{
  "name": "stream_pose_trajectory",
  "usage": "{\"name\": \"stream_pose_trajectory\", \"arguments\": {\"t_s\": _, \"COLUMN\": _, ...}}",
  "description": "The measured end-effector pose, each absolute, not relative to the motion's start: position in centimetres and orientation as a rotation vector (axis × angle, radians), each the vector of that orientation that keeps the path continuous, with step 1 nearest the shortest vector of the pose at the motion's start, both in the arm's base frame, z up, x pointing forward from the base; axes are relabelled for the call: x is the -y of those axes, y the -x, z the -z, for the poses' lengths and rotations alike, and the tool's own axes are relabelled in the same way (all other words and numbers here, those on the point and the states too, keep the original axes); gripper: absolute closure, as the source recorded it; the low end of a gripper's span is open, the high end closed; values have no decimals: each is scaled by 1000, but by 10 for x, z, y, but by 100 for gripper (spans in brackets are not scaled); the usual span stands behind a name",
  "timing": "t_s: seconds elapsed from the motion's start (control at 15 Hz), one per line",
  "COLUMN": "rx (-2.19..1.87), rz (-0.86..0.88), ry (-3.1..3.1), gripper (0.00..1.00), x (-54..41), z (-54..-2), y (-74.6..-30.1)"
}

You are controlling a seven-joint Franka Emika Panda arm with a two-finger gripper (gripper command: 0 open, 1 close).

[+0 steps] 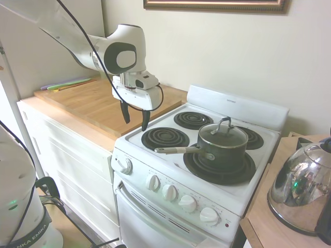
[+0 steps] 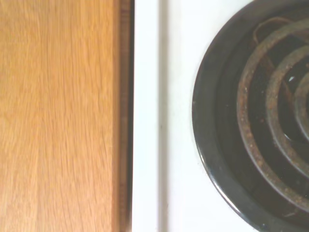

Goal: Uncover the lid of the pot

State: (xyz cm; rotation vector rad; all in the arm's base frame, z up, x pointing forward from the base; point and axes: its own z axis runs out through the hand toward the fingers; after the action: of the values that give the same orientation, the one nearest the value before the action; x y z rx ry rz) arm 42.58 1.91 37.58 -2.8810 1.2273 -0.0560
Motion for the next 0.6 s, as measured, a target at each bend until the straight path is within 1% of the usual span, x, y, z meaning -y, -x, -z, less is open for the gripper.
{"name": "stream_pose_trajectory", "arguments": {"t_s": 0.2, "rx": -1267, "rz": 63, "ry": 2860, "gripper": 0, "x": -18, "z": -376, "y": -427}}
{"name": "stream_pose_trajectory", "arguments": {"t_s": 0.33, "rx": -1312, "rz": 111, "ry": 2823, "gripper": 0, "x": -11, "z": -383, "y": -429}}
{"name": "stream_pose_trajectory", "arguments": {"t_s": 0.6, "rx": -1383, "rz": 232, "ry": 2734, "gripper": 0, "x": 18, "z": -417, "y": -424}}
